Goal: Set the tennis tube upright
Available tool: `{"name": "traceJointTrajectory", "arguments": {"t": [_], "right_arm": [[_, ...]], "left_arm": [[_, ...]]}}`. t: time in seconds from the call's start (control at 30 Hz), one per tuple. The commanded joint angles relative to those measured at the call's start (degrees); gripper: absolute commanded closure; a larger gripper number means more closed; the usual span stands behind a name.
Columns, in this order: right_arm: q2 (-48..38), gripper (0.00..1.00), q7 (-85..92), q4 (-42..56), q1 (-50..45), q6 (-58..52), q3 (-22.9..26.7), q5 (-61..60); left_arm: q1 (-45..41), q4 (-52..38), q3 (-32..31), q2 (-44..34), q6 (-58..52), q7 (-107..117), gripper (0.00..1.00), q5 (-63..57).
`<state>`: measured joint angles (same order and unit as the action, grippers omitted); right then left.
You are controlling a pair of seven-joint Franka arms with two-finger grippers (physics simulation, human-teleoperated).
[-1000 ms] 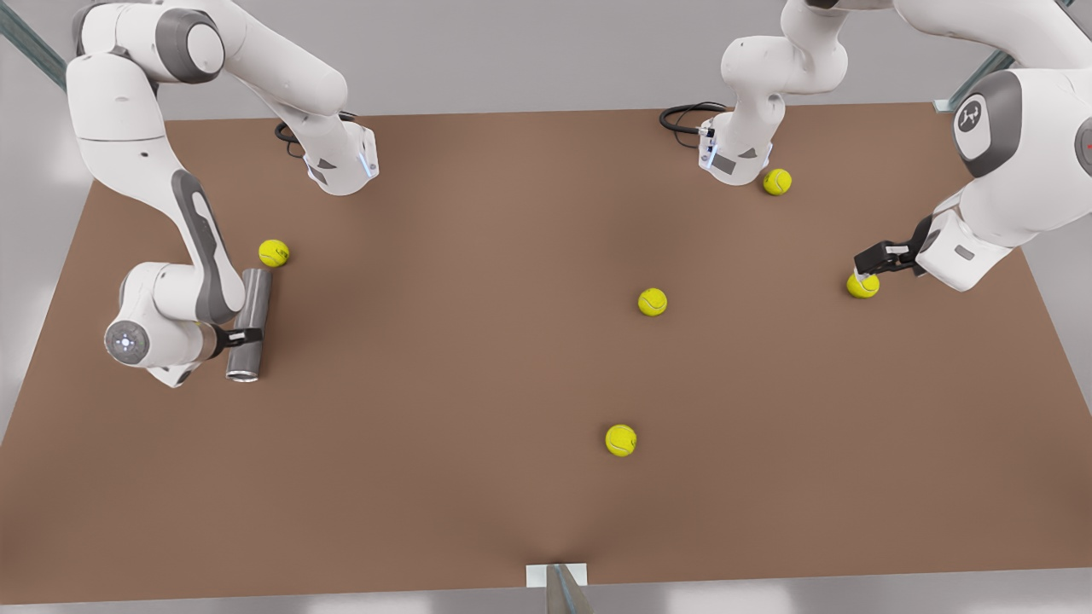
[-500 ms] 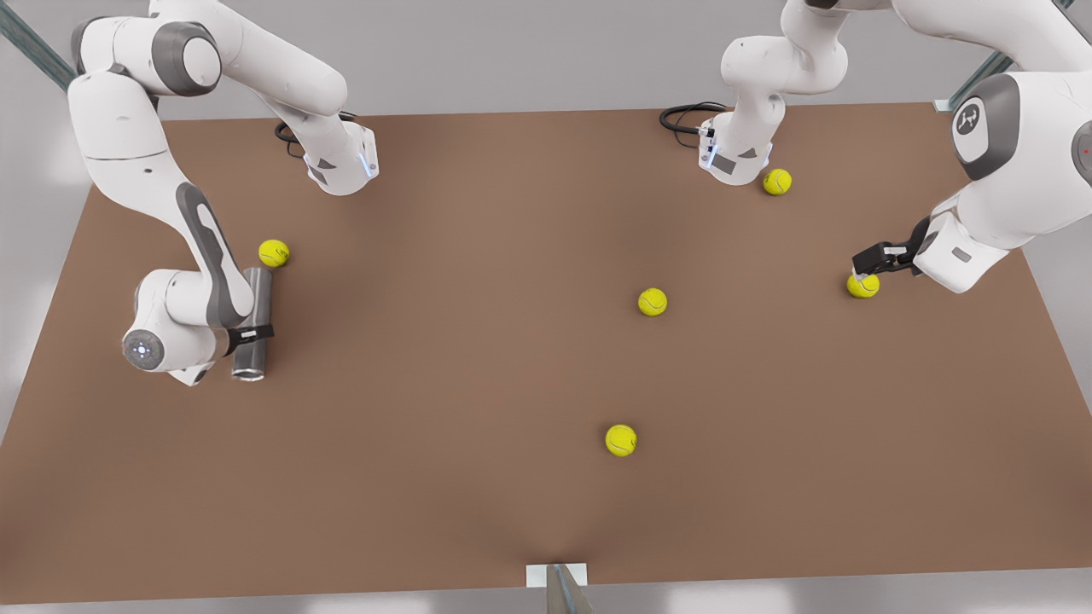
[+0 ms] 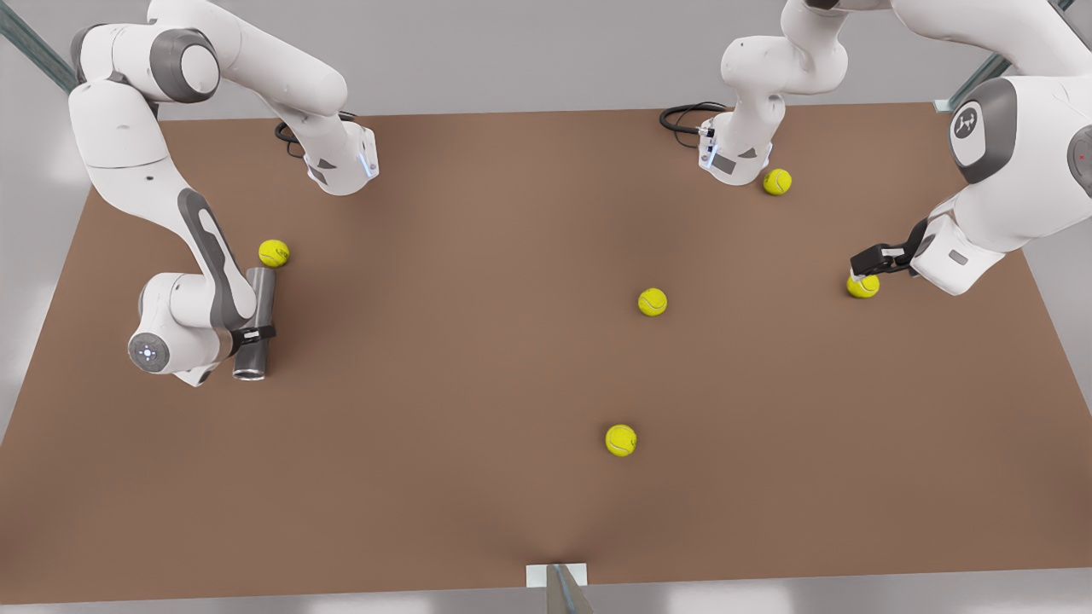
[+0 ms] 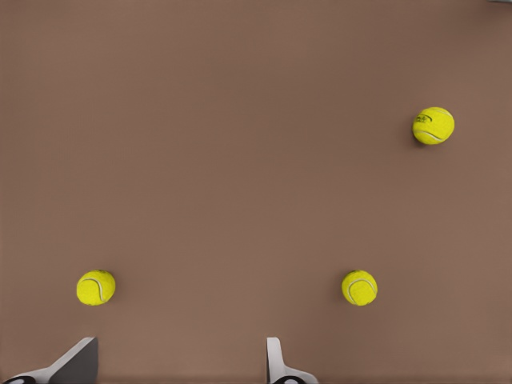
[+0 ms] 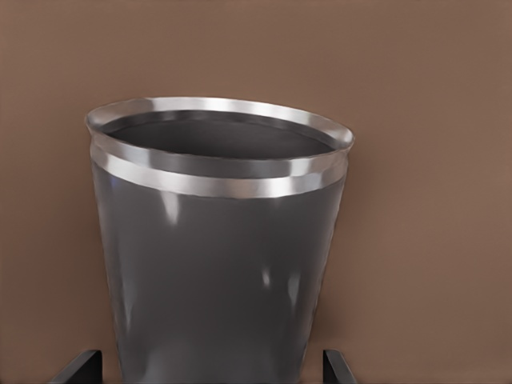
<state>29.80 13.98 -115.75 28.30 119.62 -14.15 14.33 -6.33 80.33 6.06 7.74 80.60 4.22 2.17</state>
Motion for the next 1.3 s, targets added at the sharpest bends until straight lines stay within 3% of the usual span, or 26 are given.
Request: {"name": "traceJointTrajectory", "arguments": {"t": [0.0, 1.0, 1.1, 1.27], "right_arm": [[0.00, 0.00, -0.01, 0.00, 0.00, 0.00, 0.00, 0.00], [0.97, 0.00, -6.77, 0.35, -0.18, 0.00, -0.09, 0.44], [0.97, 0.12, -6.77, 0.35, -0.18, 0.00, -0.09, 0.44], [1.05, 0.13, -6.69, 0.53, -0.09, 0.00, -0.09, 0.44]], "left_arm": [[0.00, 0.01, 0.00, 0.00, 0.00, 0.00, 0.00, 0.03], [-0.09, 1.94, -0.26, -0.09, -0.18, 0.00, 0.00, 0.03], [-0.09, 2.03, -0.26, -0.09, -0.18, 0.00, 0.00, 0.03], [-0.09, 2.12, -0.26, -0.09, -0.35, 0.00, 0.00, 0.03]]}}
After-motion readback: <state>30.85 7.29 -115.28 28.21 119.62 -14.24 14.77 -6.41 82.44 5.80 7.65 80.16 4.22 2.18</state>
